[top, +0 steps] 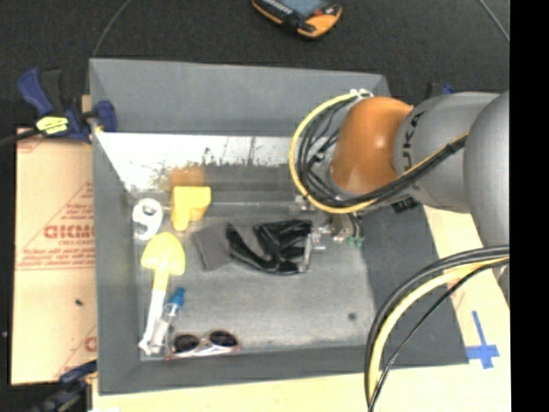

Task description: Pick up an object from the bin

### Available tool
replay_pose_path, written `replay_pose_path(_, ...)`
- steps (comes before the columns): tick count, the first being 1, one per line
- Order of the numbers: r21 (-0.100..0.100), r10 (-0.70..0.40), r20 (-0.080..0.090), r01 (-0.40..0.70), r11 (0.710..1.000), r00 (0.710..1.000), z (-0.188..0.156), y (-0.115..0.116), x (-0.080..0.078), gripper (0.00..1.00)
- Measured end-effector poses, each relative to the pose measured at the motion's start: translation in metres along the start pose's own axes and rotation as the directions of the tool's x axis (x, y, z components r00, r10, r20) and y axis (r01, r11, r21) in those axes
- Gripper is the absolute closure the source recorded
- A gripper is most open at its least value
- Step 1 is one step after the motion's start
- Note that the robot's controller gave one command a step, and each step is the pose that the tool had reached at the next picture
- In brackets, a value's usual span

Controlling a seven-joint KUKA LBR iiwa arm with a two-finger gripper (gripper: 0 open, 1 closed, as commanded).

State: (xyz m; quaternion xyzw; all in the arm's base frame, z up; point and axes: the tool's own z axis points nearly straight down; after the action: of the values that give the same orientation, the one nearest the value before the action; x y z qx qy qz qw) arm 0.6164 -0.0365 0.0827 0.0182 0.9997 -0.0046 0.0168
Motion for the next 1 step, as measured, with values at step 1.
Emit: replay_pose_path(1,-0.012,0.062,0.007,-0.062,0.998,0.998,0.0112,0.0432,-0.0272,0.00)
